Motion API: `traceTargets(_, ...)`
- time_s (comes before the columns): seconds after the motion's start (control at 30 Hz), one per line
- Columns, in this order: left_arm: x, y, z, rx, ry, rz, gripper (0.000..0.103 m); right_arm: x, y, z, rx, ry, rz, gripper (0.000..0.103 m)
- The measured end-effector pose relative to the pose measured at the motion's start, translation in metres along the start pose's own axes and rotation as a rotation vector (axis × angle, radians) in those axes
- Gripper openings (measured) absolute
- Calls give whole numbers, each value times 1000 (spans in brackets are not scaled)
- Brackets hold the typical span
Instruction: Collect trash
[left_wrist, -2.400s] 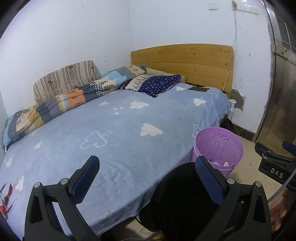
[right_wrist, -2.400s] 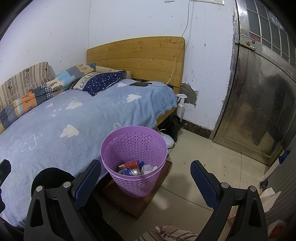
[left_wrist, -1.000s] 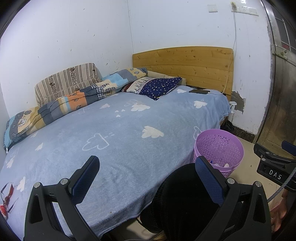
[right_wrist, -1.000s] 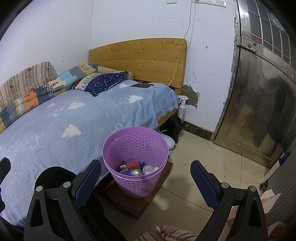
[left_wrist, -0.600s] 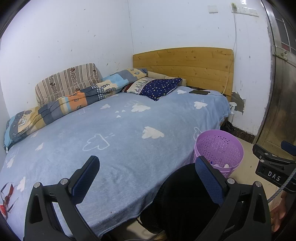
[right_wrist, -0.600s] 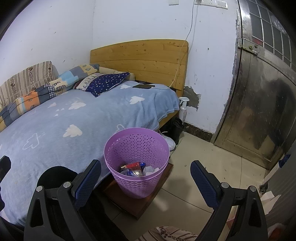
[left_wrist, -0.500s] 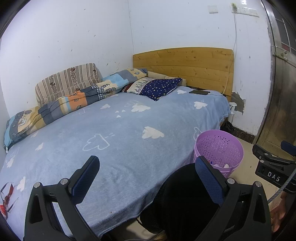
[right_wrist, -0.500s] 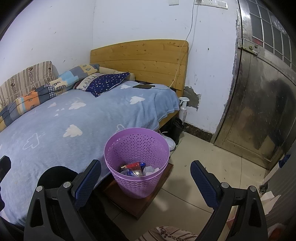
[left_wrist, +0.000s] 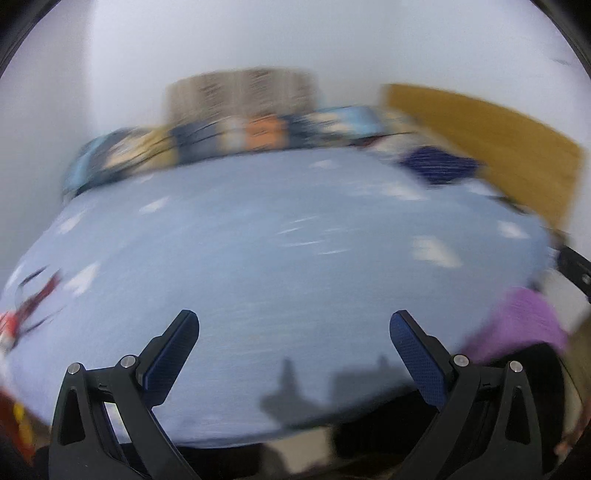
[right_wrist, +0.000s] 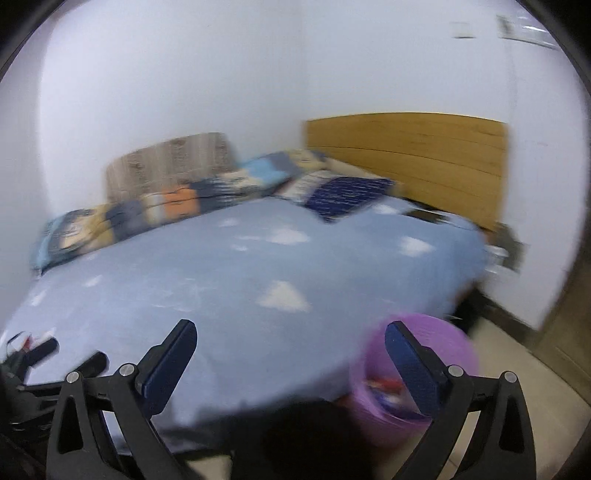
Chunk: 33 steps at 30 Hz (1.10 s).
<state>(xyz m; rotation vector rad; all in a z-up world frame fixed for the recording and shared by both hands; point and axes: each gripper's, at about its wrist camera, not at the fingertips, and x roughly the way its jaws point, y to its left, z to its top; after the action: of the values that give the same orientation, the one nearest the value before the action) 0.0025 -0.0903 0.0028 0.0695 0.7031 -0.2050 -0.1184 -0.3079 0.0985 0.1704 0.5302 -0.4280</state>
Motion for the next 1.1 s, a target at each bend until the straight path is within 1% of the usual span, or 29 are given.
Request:
traceTargets(0.03,15,15,-1,-19,27,67,103,15,15,2,-23,18,-10,102)
traceTargets(0.07,33,32,-3,-38,60,139,103,38,39,0,-72,49,-5,102)
traceTargets(0.1,48,46,-5,-57,87,187,103,57,56,-2,-111,78,12,102)
traceTargets(0.13,67,64,-8,-79,116,244,103,82,77,-8,-150,127,34,102)
traceTargets(0.17,80,73,-10,-85,141,280,103,103,94,-15,-172,160,50,102)
traceTargets(0.2,98,84,-12,-100,187,315,103,117,106,-20,-186,174,61,102)
traceTargets(0.23,108,93,-14,-120,214,320,103,146,125,-30,-208,216,83,102)
traceTargets(0.27,121,101,-14,-157,243,309,103,160,134,-34,-213,244,95,102)
traceTargets(0.33,144,111,-13,-218,265,306,103,205,165,-45,-233,278,132,102)
traceTargets(0.4,159,112,-10,-254,252,276,103,232,185,-52,-232,310,132,102)
traceTargets(0.43,168,111,-7,-274,230,261,103,247,191,-54,-204,315,136,102)
traceTargets(0.47,173,109,-4,-275,204,268,103,256,200,-59,-195,310,115,102)
traceTargets(0.5,177,108,-4,-270,179,271,103,262,206,-62,-194,298,102,102)
traceTargets(0.57,189,102,4,-250,123,268,103,270,212,-67,-179,260,103,102)
traceTargets(0.63,196,99,5,-225,96,289,103,276,215,-74,-194,236,66,102)
traceTargets(0.7,205,100,-1,-206,86,311,103,277,229,-74,-226,218,40,102)
traceTargets(0.77,207,103,-1,-196,74,324,103,281,237,-74,-258,228,29,102)
traceTargets(0.83,212,108,0,-200,76,315,103,286,235,-74,-254,248,33,102)
traceTargets(0.9,208,114,-4,-212,76,305,103,289,227,-73,-217,265,73,102)
traceTargets(0.93,205,115,-8,-213,74,303,103,288,225,-72,-212,261,79,102)
traceTargets(1.1,200,120,-13,-218,73,290,103,288,231,-75,-228,256,63,102)
